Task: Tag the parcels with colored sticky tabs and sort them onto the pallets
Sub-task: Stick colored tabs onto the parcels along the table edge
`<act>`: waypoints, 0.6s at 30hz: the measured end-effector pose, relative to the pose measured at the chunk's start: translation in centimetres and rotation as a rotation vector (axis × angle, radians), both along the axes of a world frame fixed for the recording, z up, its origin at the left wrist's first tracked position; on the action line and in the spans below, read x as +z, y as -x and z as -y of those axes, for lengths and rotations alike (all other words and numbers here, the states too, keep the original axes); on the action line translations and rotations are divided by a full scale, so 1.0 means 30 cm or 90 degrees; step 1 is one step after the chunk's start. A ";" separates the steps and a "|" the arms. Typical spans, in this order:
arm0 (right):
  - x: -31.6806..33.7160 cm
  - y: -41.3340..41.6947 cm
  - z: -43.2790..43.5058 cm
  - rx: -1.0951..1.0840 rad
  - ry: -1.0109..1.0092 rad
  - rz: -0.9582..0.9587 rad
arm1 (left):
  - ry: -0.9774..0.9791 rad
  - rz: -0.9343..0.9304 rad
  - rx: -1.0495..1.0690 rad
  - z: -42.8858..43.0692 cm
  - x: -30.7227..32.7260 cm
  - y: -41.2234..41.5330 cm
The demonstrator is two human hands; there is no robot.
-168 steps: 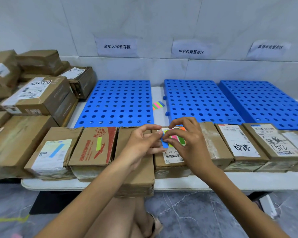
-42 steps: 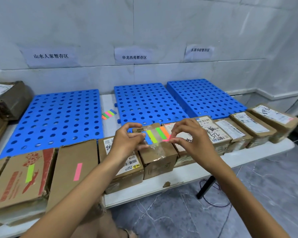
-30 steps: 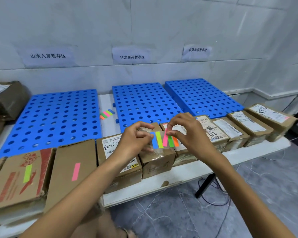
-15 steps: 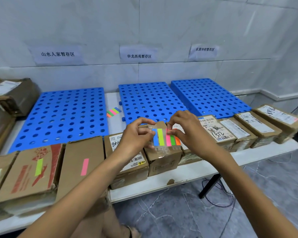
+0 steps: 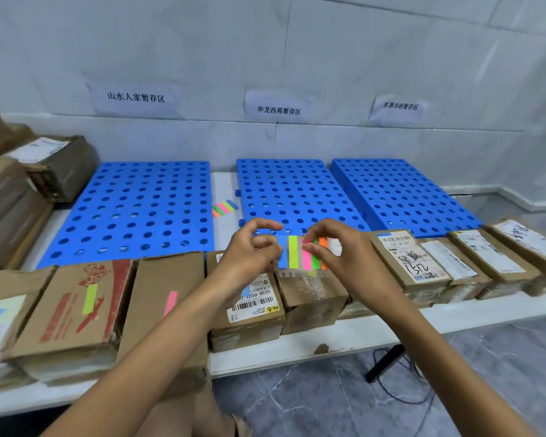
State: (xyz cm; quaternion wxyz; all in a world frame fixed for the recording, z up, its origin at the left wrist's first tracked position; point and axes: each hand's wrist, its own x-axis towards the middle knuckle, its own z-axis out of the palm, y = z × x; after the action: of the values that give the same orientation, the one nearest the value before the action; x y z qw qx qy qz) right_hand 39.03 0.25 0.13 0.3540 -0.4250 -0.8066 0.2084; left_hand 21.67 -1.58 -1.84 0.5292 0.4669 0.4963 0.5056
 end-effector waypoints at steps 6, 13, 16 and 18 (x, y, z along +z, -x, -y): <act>0.001 0.050 0.004 0.010 -0.086 -0.014 | 0.140 0.072 -0.096 -0.014 0.061 0.016; -0.050 0.077 0.094 -0.104 -0.179 -0.018 | 0.163 -0.021 -0.163 0.007 0.053 0.036; -0.047 0.071 0.142 -0.119 -0.190 -0.005 | 0.121 -0.082 -0.145 0.032 0.048 0.033; -0.033 0.060 0.157 -0.114 -0.190 0.008 | 0.073 -0.098 -0.112 0.039 0.053 0.029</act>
State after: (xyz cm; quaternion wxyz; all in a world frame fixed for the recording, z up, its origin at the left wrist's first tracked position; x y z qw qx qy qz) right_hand 37.23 -4.47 -0.85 0.4256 -0.4389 -0.7897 0.0513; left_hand 20.81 -2.76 -0.27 0.5578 0.5149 0.5206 0.3909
